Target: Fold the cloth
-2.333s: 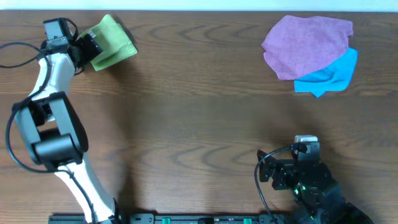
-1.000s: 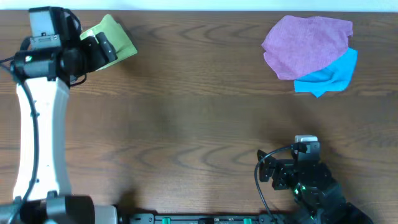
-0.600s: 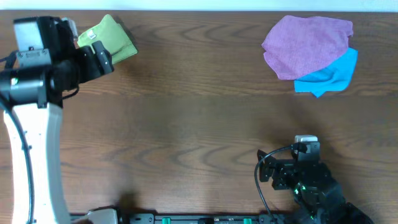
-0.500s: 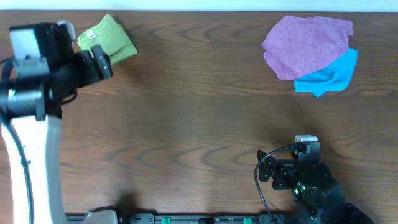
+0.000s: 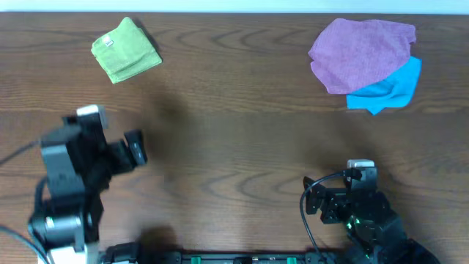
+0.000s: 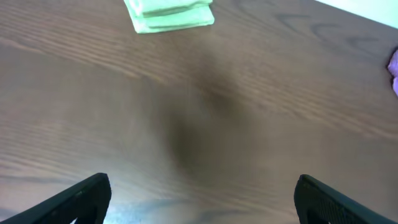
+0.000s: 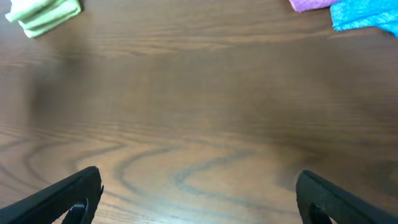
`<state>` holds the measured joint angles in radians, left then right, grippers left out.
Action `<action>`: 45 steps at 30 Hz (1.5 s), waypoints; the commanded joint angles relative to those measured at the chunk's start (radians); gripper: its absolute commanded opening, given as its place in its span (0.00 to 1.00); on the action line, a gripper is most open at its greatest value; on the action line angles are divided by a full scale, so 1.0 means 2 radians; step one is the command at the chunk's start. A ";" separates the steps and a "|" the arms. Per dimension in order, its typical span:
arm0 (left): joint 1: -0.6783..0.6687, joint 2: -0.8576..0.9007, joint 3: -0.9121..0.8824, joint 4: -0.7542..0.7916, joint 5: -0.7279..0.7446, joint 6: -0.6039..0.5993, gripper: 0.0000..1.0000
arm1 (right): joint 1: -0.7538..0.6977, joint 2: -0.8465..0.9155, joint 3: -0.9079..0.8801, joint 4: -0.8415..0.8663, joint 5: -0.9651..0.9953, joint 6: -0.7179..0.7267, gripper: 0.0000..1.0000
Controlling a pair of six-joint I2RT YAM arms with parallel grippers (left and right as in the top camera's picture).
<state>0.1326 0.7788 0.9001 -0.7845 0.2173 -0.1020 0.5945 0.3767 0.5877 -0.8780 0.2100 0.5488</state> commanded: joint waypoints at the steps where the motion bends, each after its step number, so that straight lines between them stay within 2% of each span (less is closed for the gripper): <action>1: -0.002 -0.060 -0.057 0.014 -0.004 0.010 0.95 | -0.003 -0.002 -0.001 -0.001 0.005 0.008 0.99; 9: -0.002 -0.217 -0.198 0.039 -0.005 0.031 0.95 | -0.003 -0.002 -0.001 -0.001 0.005 0.008 0.99; 16: -0.002 -0.309 -0.269 0.035 -0.006 0.063 0.95 | -0.003 -0.002 -0.001 -0.001 0.005 0.008 0.99; 31: -0.002 -0.360 -0.295 -0.029 -0.009 0.169 0.95 | -0.003 -0.002 -0.001 -0.001 0.005 0.008 0.99; 45: -0.014 -0.388 -0.345 -0.027 -0.011 0.170 0.95 | -0.003 -0.002 -0.001 -0.001 0.005 0.008 0.99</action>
<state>0.1081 0.0181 0.2504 -0.8158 0.2024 0.2226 0.5945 0.3767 0.5877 -0.8783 0.2108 0.5488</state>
